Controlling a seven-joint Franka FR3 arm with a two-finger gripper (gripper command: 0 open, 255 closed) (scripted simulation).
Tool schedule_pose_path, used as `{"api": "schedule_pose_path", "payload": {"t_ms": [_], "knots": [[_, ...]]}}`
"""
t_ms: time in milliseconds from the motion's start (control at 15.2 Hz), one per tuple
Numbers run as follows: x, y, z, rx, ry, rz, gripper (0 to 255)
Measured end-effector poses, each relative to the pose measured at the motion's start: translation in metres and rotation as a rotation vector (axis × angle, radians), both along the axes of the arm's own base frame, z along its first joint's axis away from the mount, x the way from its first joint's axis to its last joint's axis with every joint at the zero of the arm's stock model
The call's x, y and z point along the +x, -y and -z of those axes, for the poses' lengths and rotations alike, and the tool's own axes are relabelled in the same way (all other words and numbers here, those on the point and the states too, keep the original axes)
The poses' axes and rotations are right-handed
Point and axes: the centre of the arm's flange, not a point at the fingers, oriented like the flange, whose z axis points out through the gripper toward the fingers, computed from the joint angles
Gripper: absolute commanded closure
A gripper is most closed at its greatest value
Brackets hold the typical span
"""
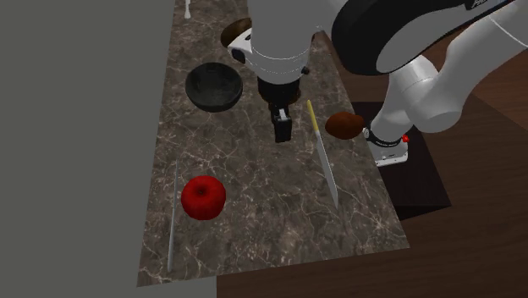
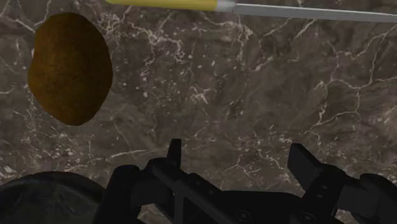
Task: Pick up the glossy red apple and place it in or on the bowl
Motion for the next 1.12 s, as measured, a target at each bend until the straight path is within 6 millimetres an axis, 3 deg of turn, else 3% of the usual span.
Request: {"api": "schedule_pose_path", "payload": {"t_ms": [858, 1122], "knots": [[0.096, -0.115, -0.025, 0.031, 0.151, -0.08, 0], [0.113, -0.145, -0.032, 0.039, 0.187, -0.099, 0]]}}
